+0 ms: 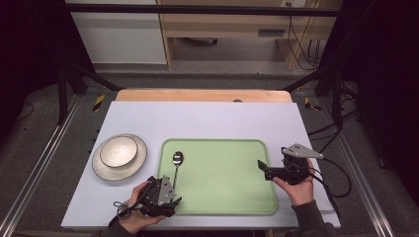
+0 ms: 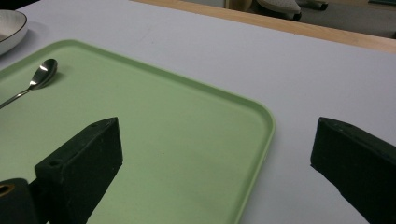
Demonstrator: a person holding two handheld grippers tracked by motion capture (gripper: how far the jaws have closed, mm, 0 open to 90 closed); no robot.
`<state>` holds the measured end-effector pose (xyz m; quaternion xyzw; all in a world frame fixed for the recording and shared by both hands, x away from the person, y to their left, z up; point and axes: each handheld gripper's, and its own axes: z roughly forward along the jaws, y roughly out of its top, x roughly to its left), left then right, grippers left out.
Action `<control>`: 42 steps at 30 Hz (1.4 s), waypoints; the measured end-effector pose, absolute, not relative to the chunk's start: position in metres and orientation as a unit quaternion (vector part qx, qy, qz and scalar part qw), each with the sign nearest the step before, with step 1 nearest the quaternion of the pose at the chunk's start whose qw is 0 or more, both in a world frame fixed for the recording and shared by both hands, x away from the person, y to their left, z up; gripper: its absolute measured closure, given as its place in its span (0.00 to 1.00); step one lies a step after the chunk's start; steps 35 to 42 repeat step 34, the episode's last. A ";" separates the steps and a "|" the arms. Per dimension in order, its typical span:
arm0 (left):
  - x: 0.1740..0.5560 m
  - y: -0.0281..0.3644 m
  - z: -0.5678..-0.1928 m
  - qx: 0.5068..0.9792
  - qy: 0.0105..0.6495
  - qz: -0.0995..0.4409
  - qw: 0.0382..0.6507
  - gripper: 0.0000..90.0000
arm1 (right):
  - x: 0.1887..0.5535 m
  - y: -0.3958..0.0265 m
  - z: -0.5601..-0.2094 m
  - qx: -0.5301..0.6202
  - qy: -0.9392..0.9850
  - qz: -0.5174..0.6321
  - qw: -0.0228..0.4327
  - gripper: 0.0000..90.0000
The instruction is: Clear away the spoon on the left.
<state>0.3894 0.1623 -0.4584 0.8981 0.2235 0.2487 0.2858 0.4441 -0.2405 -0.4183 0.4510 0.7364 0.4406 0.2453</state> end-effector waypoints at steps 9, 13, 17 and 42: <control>0.391 0.175 -0.448 0.879 0.250 0.249 0.321 0.29 | 0.443 -0.242 -0.417 0.454 0.732 0.444 0.248 0.03; 0.393 0.185 -0.442 0.861 0.273 0.254 0.347 0.29 | 0.443 -0.243 -0.416 0.454 0.730 0.444 0.252 0.03; 0.393 0.194 -0.438 0.842 0.295 0.256 0.373 0.28 | 0.443 -0.244 -0.415 0.455 0.729 0.444 0.254 0.03; 0.396 0.237 -0.429 0.773 0.378 0.268 0.434 0.27 | 0.440 -0.249 -0.411 0.460 0.720 0.447 0.265 0.03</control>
